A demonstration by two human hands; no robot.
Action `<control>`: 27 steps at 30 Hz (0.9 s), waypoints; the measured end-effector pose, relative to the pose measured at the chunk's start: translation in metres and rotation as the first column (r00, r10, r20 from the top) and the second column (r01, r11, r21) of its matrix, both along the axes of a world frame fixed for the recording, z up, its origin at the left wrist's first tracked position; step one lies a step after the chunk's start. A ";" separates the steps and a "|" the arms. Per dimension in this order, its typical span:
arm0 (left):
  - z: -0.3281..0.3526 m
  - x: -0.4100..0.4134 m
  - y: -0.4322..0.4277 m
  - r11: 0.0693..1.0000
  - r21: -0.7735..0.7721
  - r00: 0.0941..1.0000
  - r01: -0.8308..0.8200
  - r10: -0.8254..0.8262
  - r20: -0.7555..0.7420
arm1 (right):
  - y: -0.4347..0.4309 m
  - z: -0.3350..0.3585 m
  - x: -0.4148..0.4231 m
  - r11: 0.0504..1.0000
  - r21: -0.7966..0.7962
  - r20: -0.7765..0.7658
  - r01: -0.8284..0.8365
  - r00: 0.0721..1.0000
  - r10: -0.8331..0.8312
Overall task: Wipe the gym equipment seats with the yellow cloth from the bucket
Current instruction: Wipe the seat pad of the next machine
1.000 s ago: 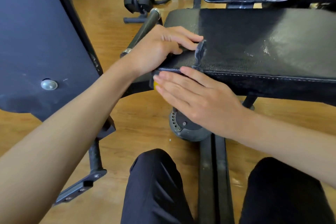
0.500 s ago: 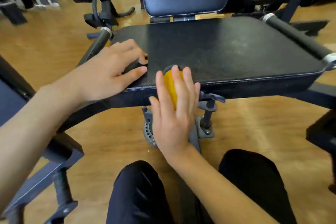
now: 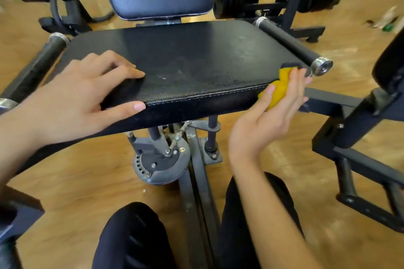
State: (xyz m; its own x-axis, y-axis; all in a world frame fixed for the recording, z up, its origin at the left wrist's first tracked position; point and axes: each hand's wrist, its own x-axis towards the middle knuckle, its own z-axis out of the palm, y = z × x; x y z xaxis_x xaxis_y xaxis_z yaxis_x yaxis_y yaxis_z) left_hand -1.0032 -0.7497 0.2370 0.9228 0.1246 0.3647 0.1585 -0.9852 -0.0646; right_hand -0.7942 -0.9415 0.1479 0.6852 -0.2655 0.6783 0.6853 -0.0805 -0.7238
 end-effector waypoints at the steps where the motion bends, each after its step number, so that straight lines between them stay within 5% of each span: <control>1: 0.001 -0.001 -0.001 1.000 -0.010 1.000 -0.008 0.008 -0.003 | 0.016 -0.001 -0.024 0.999 0.017 0.009 -0.029 1.000 0.029; 5: 0.002 -0.004 -0.001 0.998 -0.057 1.000 -0.009 0.008 -0.022 | 0.055 -0.015 -0.118 0.952 -0.260 0.317 -0.165 0.916 0.245; 8: 0.000 -0.008 0.003 0.997 -0.075 1.000 0.016 -0.017 -0.006 | 0.036 -0.014 -0.079 0.904 -0.423 0.527 -0.065 0.794 0.304; 13: -0.004 -0.002 0.003 0.998 -0.054 0.998 0.014 -0.011 0.064 | -0.030 -0.010 0.038 0.970 -0.243 0.280 0.007 0.958 0.064; 18: -0.004 0.003 0.004 1.000 -0.012 0.999 -0.006 0.007 0.041 | 0.003 0.002 -0.007 0.999 0.026 0.026 -0.036 0.999 0.035; 22: -0.001 -0.002 0.004 0.999 -0.030 1.000 -0.024 0.024 -0.012 | 0.041 -0.001 -0.086 0.969 -0.153 0.217 -0.195 0.950 0.226; 25: -0.001 -0.003 0.004 0.999 -0.033 0.999 -0.029 0.028 -0.022 | 0.016 -0.011 -0.042 0.927 -0.353 0.428 -0.125 0.860 0.279; 27: -0.001 -0.003 0.004 0.999 -0.033 1.000 -0.020 0.020 -0.003 | -0.014 -0.011 0.009 0.943 -0.327 0.365 -0.061 0.912 0.186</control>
